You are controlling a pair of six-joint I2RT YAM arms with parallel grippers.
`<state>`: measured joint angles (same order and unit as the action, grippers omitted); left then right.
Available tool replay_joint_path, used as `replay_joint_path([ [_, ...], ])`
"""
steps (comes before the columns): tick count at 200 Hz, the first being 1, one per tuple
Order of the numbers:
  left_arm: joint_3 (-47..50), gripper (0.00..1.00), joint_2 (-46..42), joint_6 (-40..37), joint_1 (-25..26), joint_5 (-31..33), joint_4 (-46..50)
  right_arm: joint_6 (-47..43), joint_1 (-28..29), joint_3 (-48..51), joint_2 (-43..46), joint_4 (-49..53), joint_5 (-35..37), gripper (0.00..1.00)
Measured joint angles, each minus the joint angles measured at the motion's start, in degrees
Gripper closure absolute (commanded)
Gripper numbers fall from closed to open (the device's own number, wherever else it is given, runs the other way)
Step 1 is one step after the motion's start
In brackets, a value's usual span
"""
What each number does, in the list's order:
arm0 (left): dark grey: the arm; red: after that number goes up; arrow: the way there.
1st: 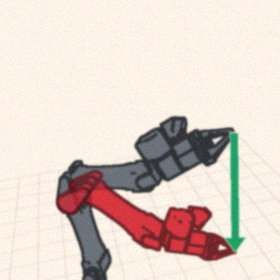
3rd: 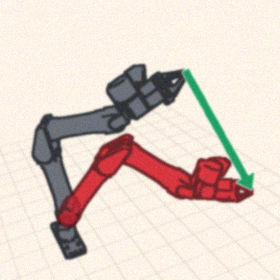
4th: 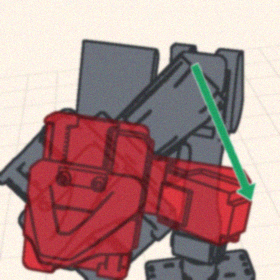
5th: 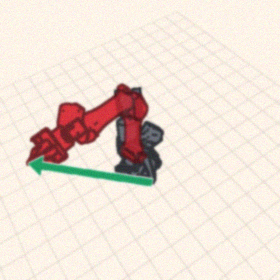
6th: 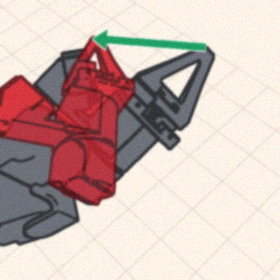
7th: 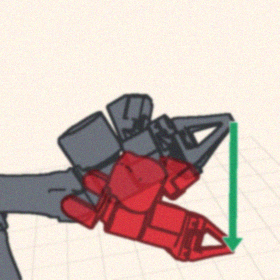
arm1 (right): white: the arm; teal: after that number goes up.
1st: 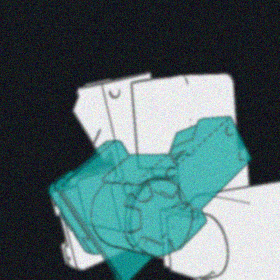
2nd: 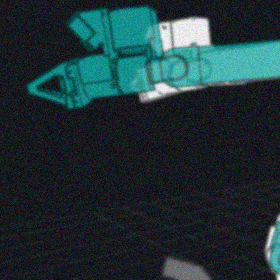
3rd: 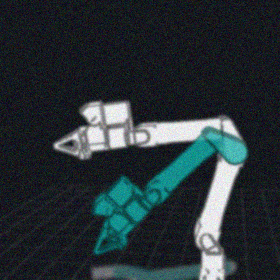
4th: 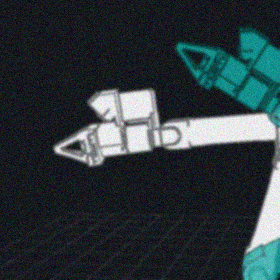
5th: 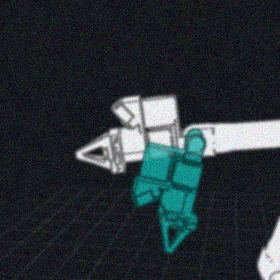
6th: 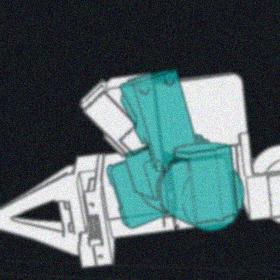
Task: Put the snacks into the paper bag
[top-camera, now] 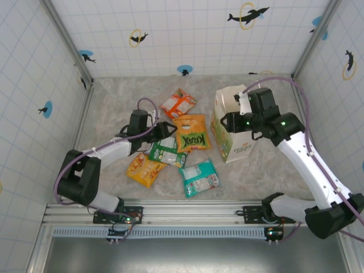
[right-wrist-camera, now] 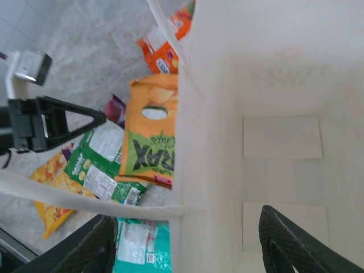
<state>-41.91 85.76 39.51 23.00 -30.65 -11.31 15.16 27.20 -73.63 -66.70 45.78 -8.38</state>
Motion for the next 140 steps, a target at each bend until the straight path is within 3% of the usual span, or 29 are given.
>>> replay_joint_path([
  [140,-4.61,0.43,14.36,4.24,0.63,-4.76,-8.66,0.42,-1.84,6.05,12.76,-10.25,-0.68,0.34],
])
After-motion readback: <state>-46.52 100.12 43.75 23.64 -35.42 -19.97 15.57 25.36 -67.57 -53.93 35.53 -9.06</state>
